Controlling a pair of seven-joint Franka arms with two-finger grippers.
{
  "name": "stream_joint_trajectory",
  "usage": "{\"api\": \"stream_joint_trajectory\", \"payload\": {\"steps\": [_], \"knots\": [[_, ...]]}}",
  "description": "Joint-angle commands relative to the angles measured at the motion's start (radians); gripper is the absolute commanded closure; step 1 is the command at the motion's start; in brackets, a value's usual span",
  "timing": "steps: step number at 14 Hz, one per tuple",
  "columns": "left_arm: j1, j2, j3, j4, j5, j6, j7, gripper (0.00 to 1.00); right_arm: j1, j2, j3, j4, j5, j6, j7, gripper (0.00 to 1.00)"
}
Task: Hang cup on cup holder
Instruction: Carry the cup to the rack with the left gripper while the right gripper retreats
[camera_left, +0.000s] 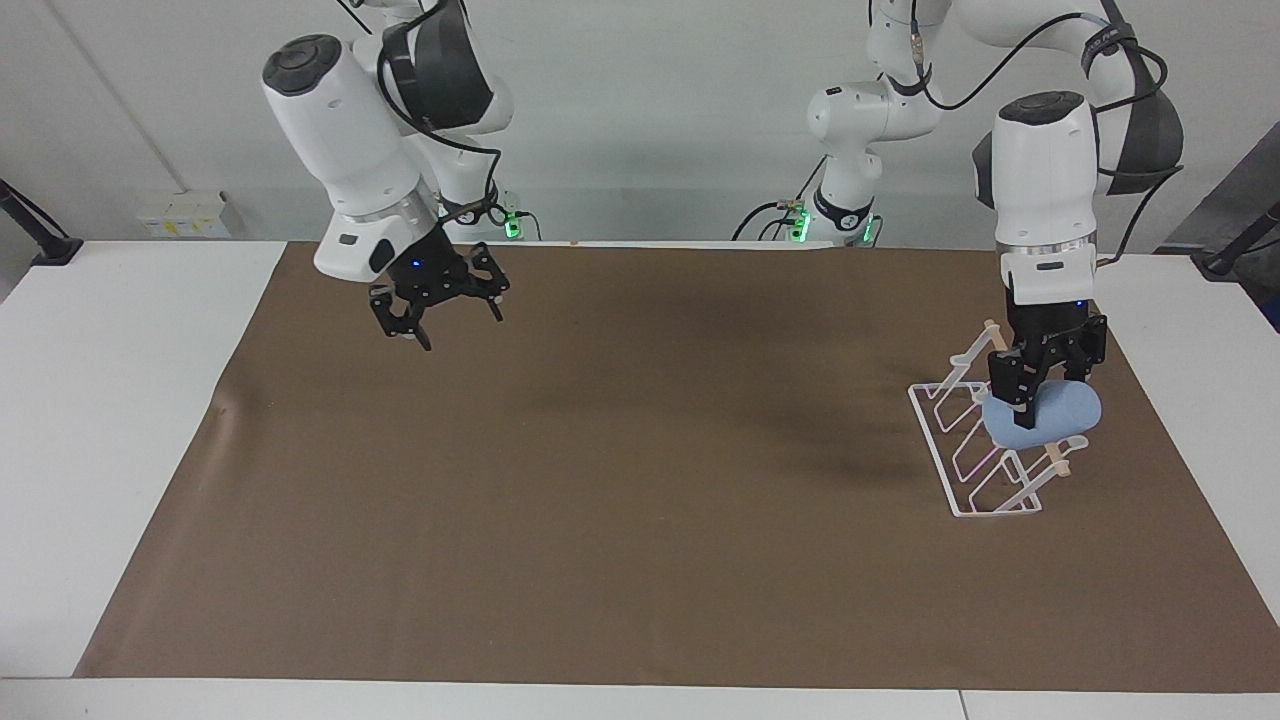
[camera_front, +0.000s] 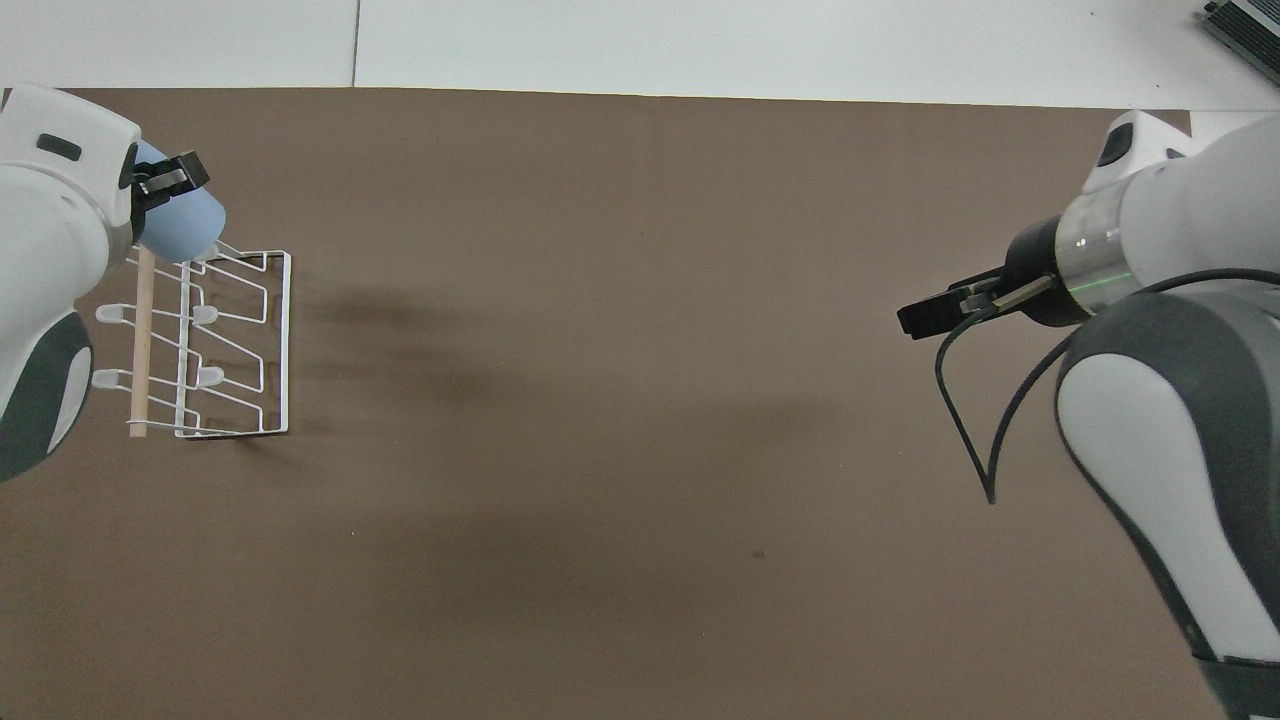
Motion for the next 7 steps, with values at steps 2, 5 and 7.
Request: {"api": "stream_joint_trajectory", "payload": {"steps": [2,5,7], "knots": [[0.021,0.010,-0.005,-0.032,0.059,0.043,-0.028,1.00,-0.001,0.051,-0.036,0.131,-0.073,-0.121,0.131,0.00],[0.021,0.009,-0.005,-0.069,0.076,0.071,-0.035,1.00,0.000,0.045,-0.115,0.154,-0.064,-0.198,0.142,0.00],[0.022,0.010,-0.005,-0.076,0.082,0.077,-0.037,1.00,0.000,0.030,-0.158,0.154,-0.055,-0.244,0.142,0.00]]}}
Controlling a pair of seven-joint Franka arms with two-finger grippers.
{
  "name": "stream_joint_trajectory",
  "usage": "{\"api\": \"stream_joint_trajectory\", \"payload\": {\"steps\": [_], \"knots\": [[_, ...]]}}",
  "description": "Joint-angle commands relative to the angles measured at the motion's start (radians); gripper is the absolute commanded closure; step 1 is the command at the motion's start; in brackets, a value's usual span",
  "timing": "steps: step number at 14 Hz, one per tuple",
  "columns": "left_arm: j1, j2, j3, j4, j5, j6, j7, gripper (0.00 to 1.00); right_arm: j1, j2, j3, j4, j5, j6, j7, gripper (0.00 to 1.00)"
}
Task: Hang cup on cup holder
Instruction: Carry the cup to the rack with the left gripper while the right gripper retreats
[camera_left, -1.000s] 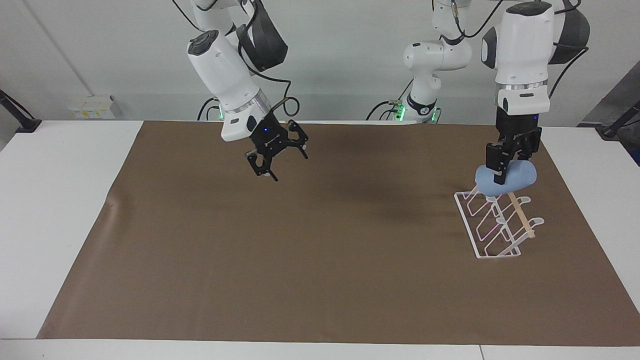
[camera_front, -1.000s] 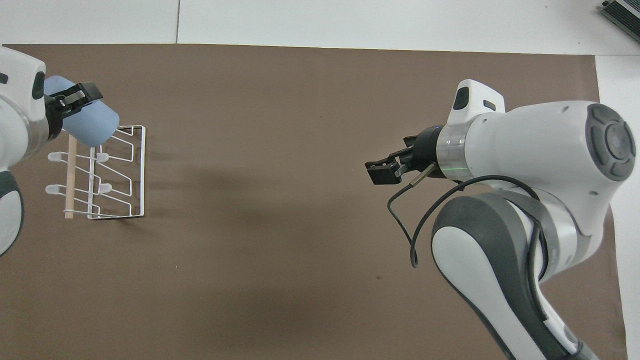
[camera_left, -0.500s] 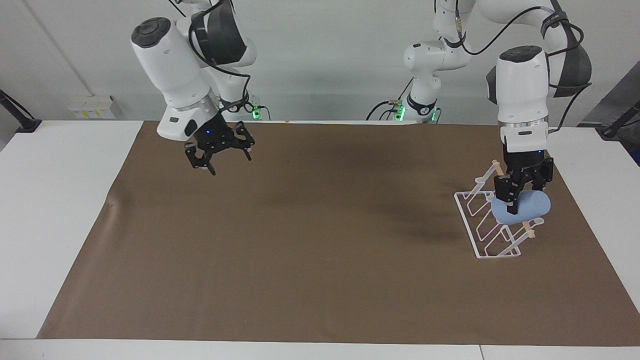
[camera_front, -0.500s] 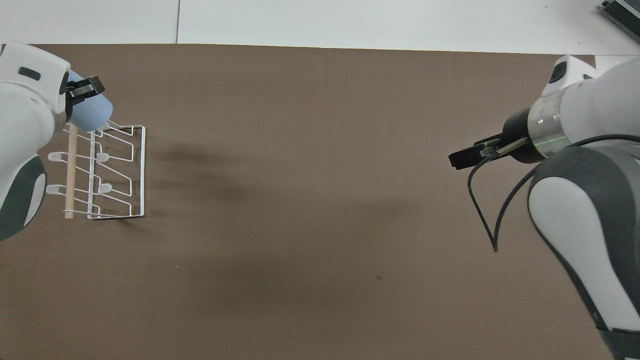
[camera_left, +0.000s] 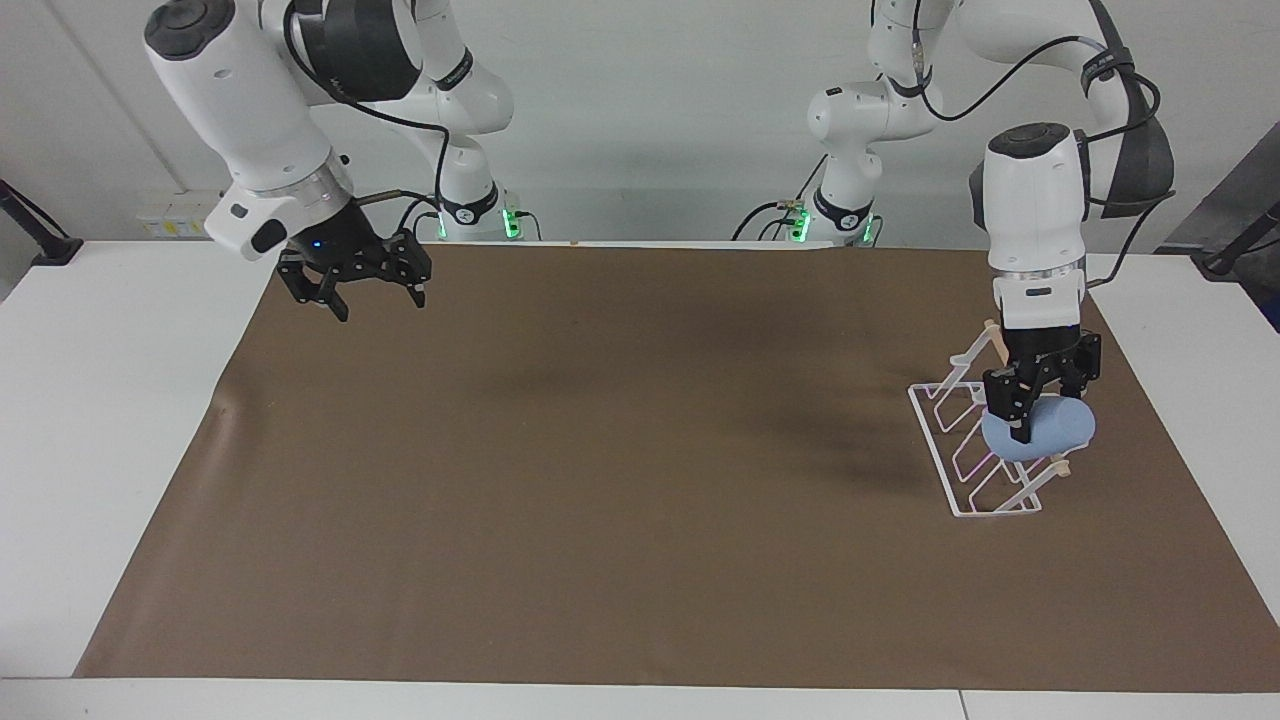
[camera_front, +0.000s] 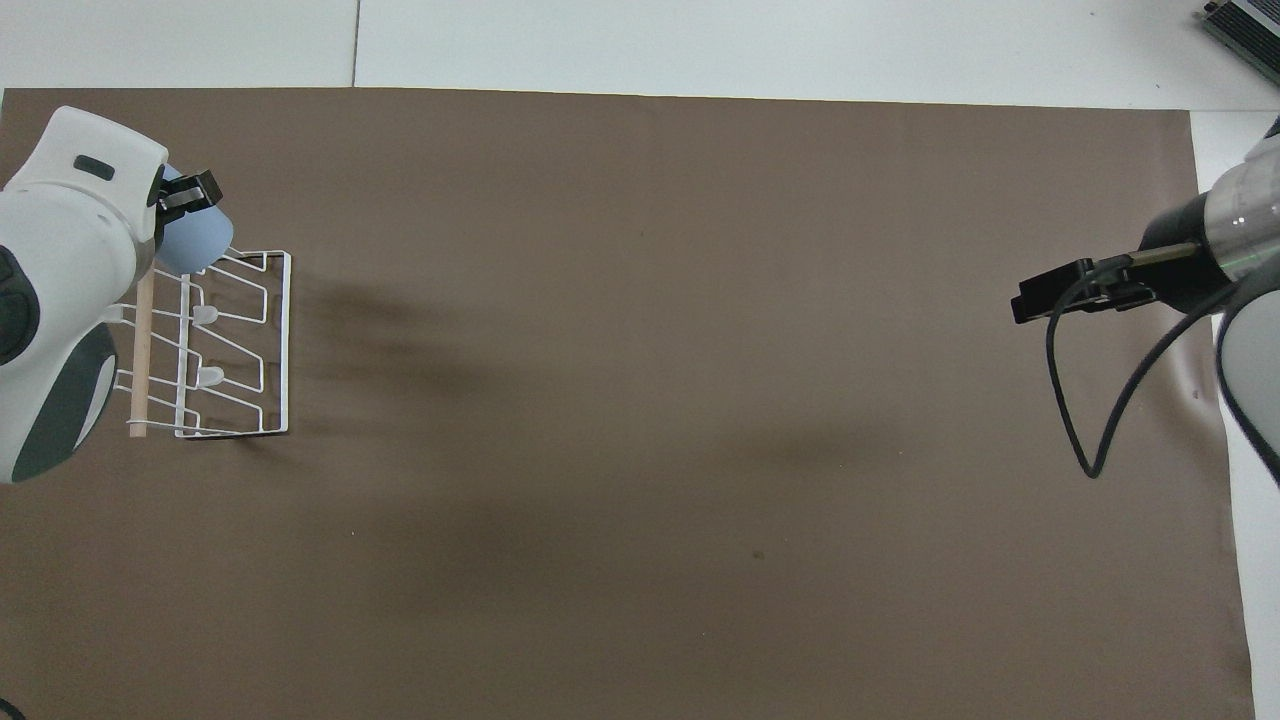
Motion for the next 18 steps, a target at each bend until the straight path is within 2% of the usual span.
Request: {"api": "stream_joint_trajectory", "payload": {"steps": [1,5,9,13,14,15,16,18], "knots": [[0.013,-0.008,-0.005,-0.036,0.038,0.039,-0.025,1.00,0.001,-0.014,-0.046,0.030,-0.003,-0.075,0.020,0.00],[0.013,-0.013,-0.005,-0.068,0.062,0.057,-0.039,1.00,0.016,-0.051,-0.083,-0.005,-0.006,-0.100,0.030,0.00],[0.029,-0.016,-0.005,-0.102,0.071,0.087,-0.039,1.00,0.033,-0.081,-0.092,-0.081,-0.017,-0.033,0.062,0.00],[0.033,-0.021,-0.005,-0.131,0.082,0.109,-0.040,1.00,0.033,-0.080,-0.123,-0.085,-0.020,-0.005,0.070,0.00],[0.034,-0.019,-0.005,-0.131,0.081,0.110,-0.039,0.72,0.032,-0.078,-0.127,-0.086,-0.020,-0.005,0.071,0.00],[0.034,-0.019,-0.006,-0.131,0.081,0.110,-0.040,0.30,0.029,-0.078,-0.129,-0.086,-0.020,-0.004,0.071,0.00],[0.034,-0.019,-0.006,-0.131,0.081,0.110,-0.040,0.00,0.026,-0.078,-0.128,-0.085,-0.022,-0.001,0.071,0.00],[0.033,-0.018,-0.006,-0.125,0.081,0.108,-0.039,0.00,0.027,-0.080,-0.128,-0.080,-0.034,0.002,0.073,0.00]]}}
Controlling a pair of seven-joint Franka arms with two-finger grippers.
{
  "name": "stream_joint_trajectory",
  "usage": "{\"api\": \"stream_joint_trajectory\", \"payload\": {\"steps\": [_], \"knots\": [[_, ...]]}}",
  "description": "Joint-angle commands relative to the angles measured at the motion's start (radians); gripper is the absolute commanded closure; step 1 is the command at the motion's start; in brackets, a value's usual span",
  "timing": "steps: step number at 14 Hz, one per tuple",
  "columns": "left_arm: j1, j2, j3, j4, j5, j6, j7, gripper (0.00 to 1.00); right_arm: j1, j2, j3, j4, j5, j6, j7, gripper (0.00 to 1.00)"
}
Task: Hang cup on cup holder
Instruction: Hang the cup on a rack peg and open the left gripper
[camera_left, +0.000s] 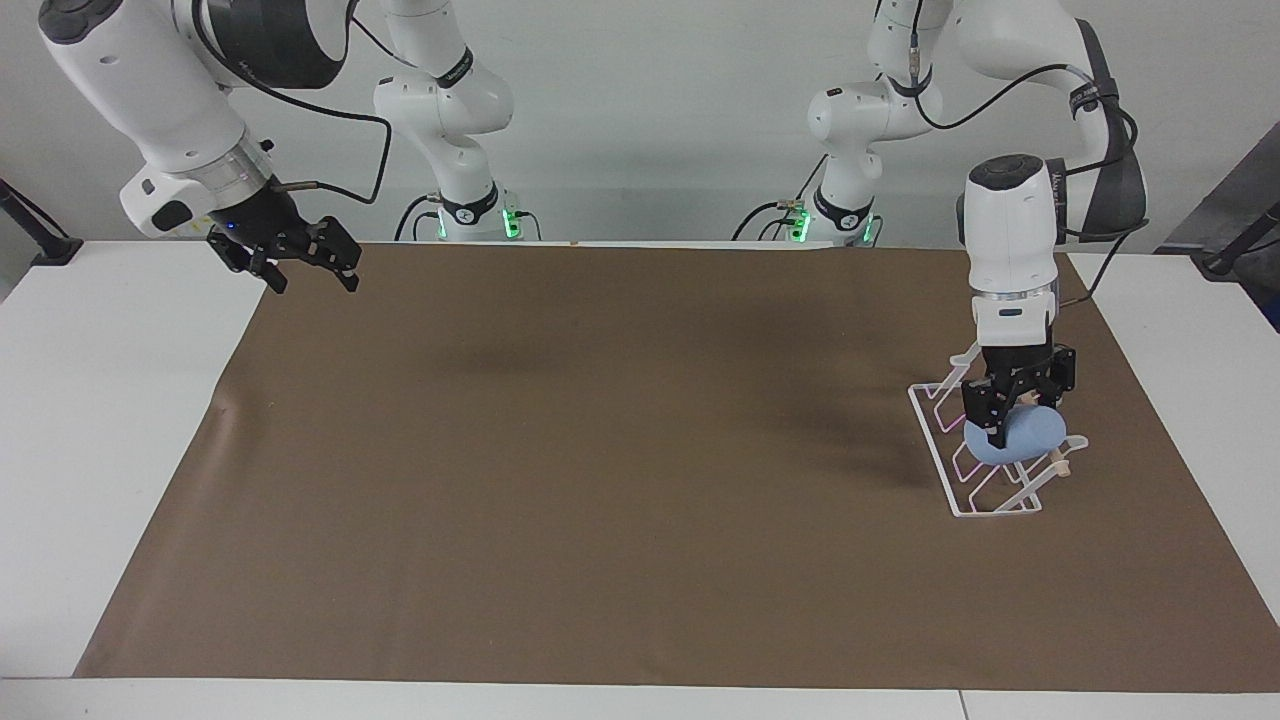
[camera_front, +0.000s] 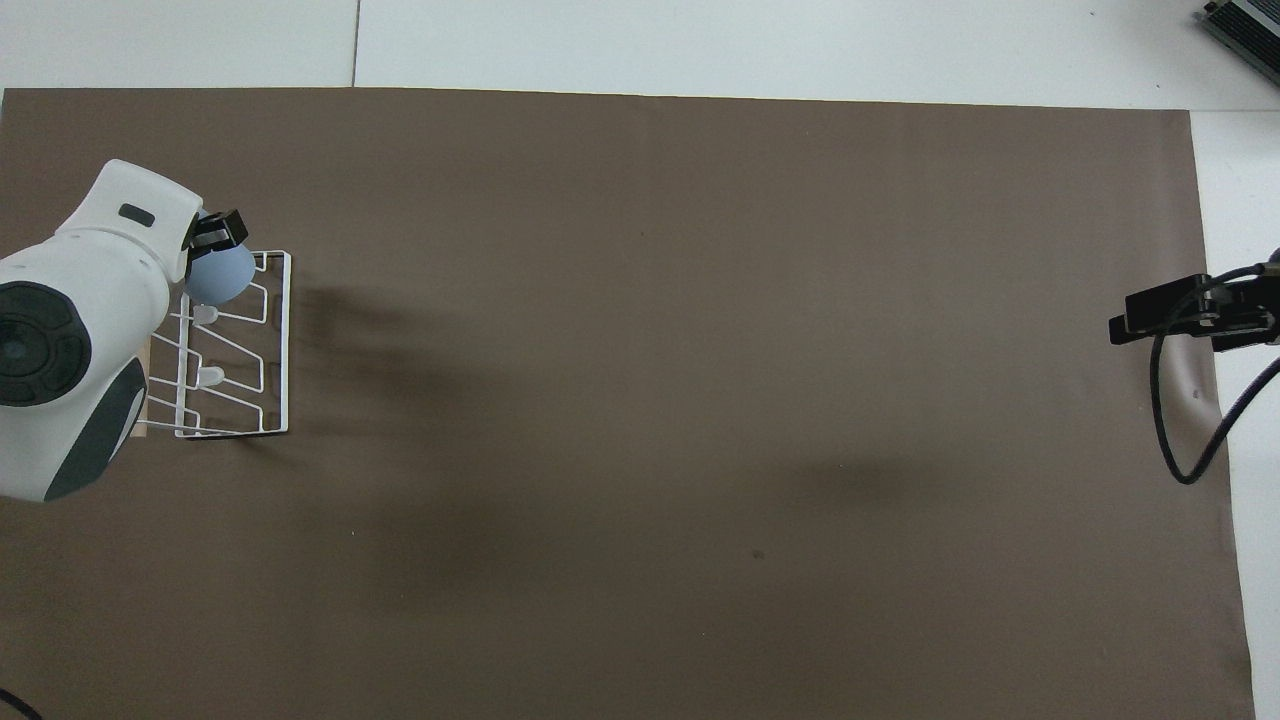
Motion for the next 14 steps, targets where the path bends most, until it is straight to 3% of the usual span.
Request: {"api": "stream_joint_trajectory", "payload": {"steps": [1,6,9,14], "knots": [[0.011,-0.015,-0.005,-0.014,0.027,0.022,-0.021,0.00,0.012,-0.030,0.007,-0.035,-0.059,0.058,0.019,0.00],[0.000,-0.004,-0.013,0.076,0.009,-0.059,0.000,0.00,0.013,-0.024,0.017,-0.038,-0.136,0.176,0.039,0.00],[-0.012,-0.007,-0.022,0.132,-0.143,-0.136,0.049,0.00,0.004,-0.027,0.016,-0.046,-0.153,0.164,0.035,0.00],[-0.009,-0.021,-0.030,0.346,-0.459,-0.539,0.435,0.00,0.006,-0.053,0.017,-0.043,-0.132,0.158,0.036,0.00]]}}
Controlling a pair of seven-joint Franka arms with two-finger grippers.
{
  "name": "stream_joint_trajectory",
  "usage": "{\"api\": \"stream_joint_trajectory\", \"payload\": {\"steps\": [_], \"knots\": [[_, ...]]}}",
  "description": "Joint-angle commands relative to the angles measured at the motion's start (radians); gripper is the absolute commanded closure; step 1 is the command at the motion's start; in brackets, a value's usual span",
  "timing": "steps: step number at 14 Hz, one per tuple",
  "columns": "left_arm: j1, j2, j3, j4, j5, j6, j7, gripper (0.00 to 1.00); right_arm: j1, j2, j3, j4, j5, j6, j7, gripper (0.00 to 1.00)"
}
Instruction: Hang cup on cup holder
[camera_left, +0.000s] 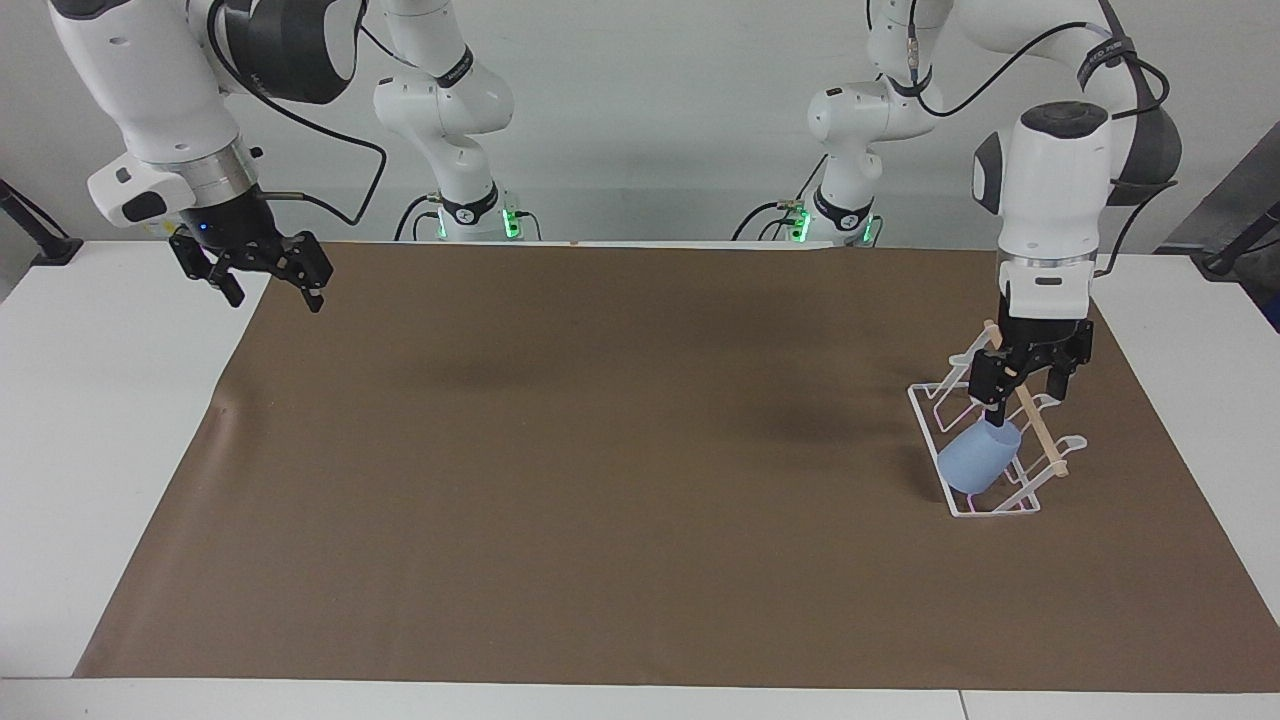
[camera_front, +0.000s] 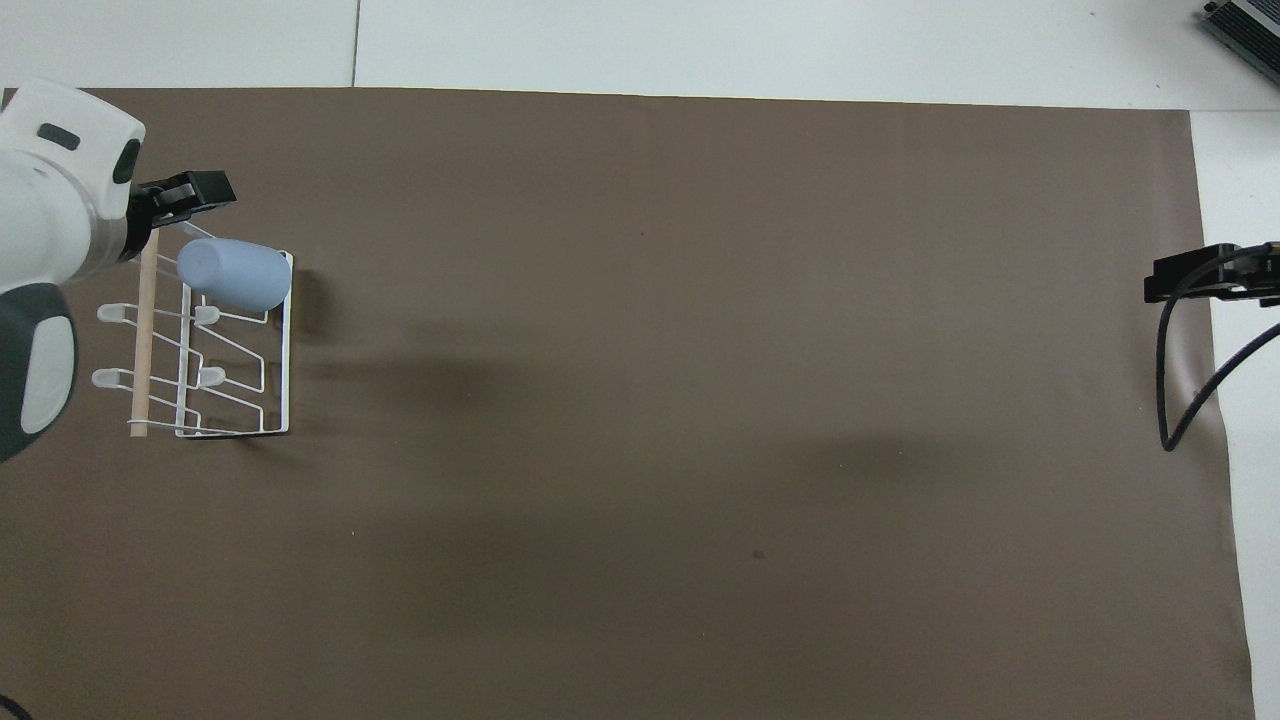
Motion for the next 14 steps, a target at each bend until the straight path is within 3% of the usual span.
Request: {"api": "stream_joint_trajectory", "payload": {"steps": [1,7,14], "knots": [[0.006,-0.018,0.005,0.121,-0.105,-0.234,0.202,0.00,0.002,-0.050,0.011,-0.028,-0.006,0.005,0.027,0.00],[0.001,-0.035,0.006,0.242,-0.153,-0.558,0.390,0.00,0.002,-0.051,0.011,-0.028,-0.006,0.003,0.027,0.00],[0.016,-0.049,0.031,0.253,-0.250,-0.619,0.435,0.00,0.001,-0.051,0.009,-0.028,-0.006,0.005,0.027,0.00]]}}
